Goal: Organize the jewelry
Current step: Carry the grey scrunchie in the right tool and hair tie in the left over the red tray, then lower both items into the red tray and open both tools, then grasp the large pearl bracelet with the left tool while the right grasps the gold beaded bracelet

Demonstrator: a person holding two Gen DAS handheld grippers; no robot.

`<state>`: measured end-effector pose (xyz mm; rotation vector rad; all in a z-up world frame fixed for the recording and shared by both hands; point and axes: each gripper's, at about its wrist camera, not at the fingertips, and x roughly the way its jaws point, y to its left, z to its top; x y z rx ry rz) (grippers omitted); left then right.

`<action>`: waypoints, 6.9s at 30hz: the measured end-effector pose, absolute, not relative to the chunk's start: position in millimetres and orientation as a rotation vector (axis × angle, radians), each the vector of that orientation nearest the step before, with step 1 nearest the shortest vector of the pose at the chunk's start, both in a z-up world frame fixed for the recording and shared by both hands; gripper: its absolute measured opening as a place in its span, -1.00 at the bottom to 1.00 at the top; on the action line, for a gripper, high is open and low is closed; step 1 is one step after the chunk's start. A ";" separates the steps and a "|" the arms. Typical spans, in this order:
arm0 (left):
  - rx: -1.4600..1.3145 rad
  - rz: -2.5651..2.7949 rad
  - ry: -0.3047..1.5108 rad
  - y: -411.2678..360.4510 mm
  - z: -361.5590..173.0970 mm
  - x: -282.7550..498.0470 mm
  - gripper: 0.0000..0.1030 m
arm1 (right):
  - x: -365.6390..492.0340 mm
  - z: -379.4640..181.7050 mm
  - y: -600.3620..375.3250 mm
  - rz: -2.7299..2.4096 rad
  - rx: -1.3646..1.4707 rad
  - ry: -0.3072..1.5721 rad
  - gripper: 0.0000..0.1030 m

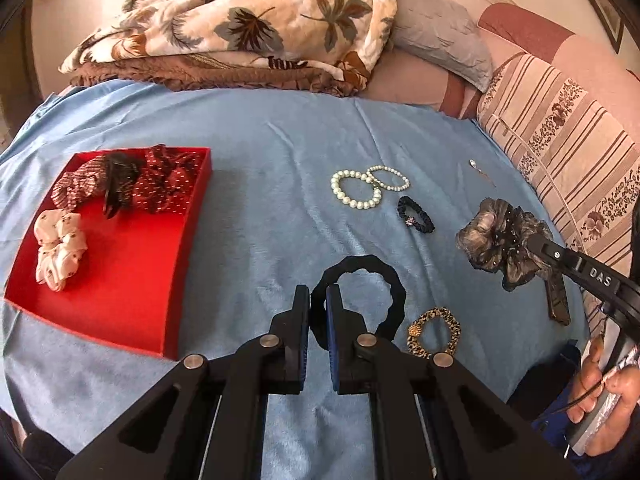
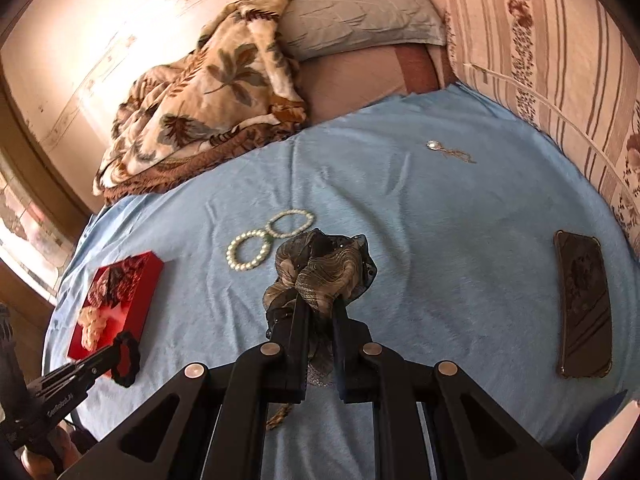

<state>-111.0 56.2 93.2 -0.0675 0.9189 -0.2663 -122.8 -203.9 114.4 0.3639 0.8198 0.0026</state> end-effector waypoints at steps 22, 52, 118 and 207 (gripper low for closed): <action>-0.117 0.030 0.825 174.4 114.5 -140.7 -0.85 | -134.2 136.9 -51.7 0.261 0.128 0.837 -0.78; -0.212 0.233 0.822 310.2 104.8 -130.3 -0.84 | -101.4 147.2 69.2 0.467 0.078 0.888 -0.78; -0.261 0.046 0.870 225.0 98.6 -138.8 0.00 | -29.8 117.6 58.1 0.400 0.085 0.910 -0.09; 0.056 -0.322 0.936 -25.8 73.4 -10.0 -0.82 | -139.5 48.5 -153.8 0.117 0.258 0.941 -0.83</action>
